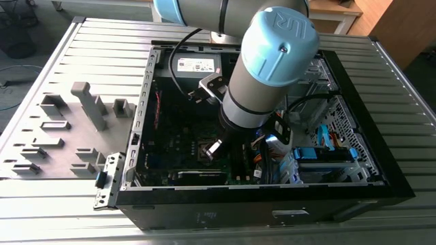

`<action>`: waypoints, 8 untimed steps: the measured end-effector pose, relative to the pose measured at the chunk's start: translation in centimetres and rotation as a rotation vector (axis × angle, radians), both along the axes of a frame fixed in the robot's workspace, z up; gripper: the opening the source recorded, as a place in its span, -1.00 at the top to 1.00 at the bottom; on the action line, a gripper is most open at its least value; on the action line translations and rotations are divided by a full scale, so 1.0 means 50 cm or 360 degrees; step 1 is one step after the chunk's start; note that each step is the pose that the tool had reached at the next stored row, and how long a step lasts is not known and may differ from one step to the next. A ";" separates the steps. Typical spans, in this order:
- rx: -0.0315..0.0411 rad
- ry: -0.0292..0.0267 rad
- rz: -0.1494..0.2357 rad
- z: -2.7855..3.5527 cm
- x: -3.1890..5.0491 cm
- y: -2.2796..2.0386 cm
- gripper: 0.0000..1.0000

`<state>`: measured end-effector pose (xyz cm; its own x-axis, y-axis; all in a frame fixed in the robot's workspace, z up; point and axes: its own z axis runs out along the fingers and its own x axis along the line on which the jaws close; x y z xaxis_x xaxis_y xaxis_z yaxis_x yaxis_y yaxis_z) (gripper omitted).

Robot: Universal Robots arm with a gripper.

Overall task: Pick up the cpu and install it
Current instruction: 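Install the first cpu locking lever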

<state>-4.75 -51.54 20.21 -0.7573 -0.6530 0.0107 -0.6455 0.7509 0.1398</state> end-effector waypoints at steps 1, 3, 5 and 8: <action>0.0000 0.00000 0.0000 0.000 0.000 0.0012 0.79; 0.0000 0.00000 0.0000 0.000 0.000 0.0018 0.79; 0.0000 0.00000 0.0000 0.000 0.000 0.0018 0.79; 0.0000 0.00000 0.0007 0.000 -0.001 0.0019 0.79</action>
